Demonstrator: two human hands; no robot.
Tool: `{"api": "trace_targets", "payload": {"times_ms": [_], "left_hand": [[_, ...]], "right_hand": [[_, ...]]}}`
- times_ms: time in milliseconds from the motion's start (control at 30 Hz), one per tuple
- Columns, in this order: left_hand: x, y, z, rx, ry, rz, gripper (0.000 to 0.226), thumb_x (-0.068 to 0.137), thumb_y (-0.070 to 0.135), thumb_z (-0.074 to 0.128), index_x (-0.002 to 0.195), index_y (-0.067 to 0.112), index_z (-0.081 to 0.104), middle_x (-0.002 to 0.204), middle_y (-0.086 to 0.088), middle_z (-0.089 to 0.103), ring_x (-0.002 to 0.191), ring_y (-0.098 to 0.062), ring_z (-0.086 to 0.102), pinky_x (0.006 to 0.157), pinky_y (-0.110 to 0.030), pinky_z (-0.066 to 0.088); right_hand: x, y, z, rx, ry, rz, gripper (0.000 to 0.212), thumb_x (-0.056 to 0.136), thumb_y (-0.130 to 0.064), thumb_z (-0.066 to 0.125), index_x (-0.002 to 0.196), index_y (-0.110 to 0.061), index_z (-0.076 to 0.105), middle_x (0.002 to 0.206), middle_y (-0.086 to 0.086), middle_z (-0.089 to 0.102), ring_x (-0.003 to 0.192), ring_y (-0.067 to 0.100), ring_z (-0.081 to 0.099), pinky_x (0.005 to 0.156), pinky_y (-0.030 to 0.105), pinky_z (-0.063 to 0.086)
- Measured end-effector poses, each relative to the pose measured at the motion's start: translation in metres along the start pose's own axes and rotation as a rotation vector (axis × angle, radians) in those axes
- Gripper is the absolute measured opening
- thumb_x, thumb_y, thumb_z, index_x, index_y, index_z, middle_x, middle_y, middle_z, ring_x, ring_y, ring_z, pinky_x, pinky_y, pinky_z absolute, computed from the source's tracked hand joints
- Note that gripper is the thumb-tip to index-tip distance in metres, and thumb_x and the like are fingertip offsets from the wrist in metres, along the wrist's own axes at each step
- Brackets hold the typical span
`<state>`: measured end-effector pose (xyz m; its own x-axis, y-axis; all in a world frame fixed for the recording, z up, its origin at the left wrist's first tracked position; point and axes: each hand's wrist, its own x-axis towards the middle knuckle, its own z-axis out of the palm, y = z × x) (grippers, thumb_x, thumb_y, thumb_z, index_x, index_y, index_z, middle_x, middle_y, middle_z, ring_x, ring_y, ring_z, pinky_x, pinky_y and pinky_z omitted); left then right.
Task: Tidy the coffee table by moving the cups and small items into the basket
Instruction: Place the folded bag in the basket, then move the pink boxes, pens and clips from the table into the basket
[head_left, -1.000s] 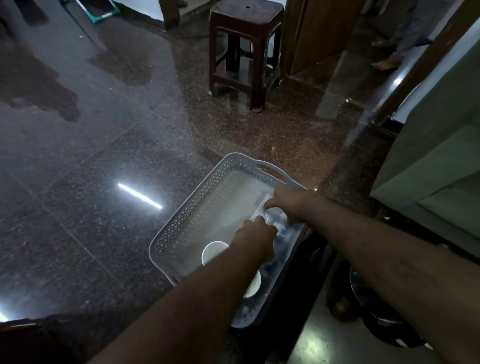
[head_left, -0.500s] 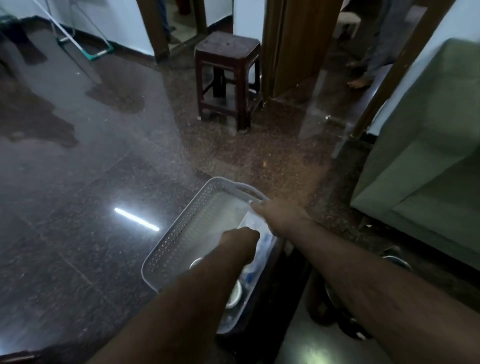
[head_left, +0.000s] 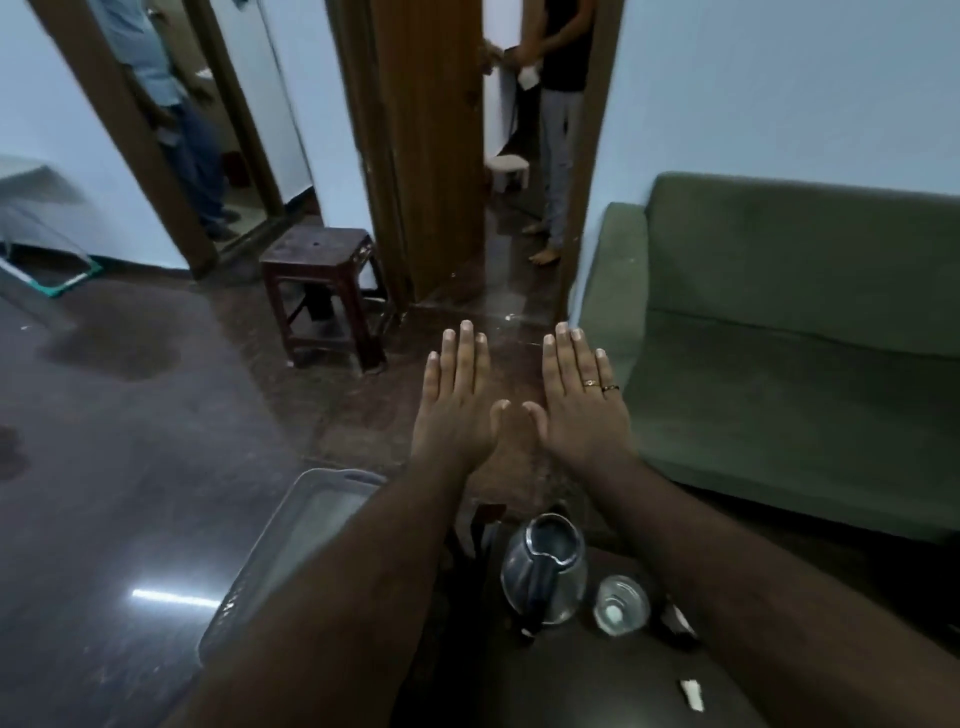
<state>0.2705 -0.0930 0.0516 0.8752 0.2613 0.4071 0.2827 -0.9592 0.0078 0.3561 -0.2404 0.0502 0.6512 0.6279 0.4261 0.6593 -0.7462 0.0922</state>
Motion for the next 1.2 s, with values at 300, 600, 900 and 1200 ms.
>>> {"api": "trace_targets", "payload": {"times_ms": [300, 600, 900, 1200], "left_hand": [[0.0, 0.206, -0.013, -0.092, -0.116, 0.202, 0.088, 0.091, 0.052, 0.044, 0.153, 0.002, 0.008, 0.163, -0.019, 0.003, 0.15, -0.035, 0.006, 0.119, -0.052, 0.017], [-0.061, 0.384, 0.031, -0.194, -0.305, 0.474, 0.086, 0.093, 0.051, 0.043, 0.153, 0.002, 0.007, 0.163, -0.017, -0.001, 0.15, -0.034, 0.005, 0.117, -0.052, 0.021], [-0.108, 0.458, 0.073, -0.22, -0.432, 0.663, 0.087, 0.093, 0.052, 0.043, 0.154, 0.004, 0.002, 0.163, -0.015, -0.006, 0.15, -0.032, 0.007, 0.117, -0.047, 0.021], [-0.155, 0.466, 0.157, -0.081, -0.657, 0.769, 0.086, 0.089, 0.042, 0.057, 0.153, 0.011, 0.01, 0.163, -0.013, 0.004, 0.145, -0.032, 0.023, 0.108, -0.046, 0.035]], "right_hand": [[-0.143, 0.192, -0.056, -0.124, -0.103, 0.339, 0.085, 0.095, -0.05, 0.047, 0.156, -0.001, 0.013, 0.165, 0.018, 0.009, 0.153, 0.031, 0.01, 0.123, 0.049, 0.015], [-0.328, 0.31, -0.058, -0.219, -0.308, 0.677, 0.085, 0.093, -0.051, 0.046, 0.155, 0.0, 0.017, 0.164, 0.02, 0.014, 0.152, 0.031, 0.015, 0.121, 0.049, 0.018], [-0.431, 0.329, -0.044, -0.246, -0.389, 0.893, 0.082, 0.091, -0.05, 0.029, 0.155, 0.0, 0.019, 0.163, 0.019, 0.017, 0.151, 0.032, 0.019, 0.119, 0.051, 0.023], [-0.497, 0.305, 0.04, -0.011, -0.679, 1.091, 0.073, 0.098, -0.035, 0.042, 0.157, -0.011, 0.007, 0.166, 0.01, 0.009, 0.152, 0.028, 0.013, 0.118, 0.044, 0.028]]}}
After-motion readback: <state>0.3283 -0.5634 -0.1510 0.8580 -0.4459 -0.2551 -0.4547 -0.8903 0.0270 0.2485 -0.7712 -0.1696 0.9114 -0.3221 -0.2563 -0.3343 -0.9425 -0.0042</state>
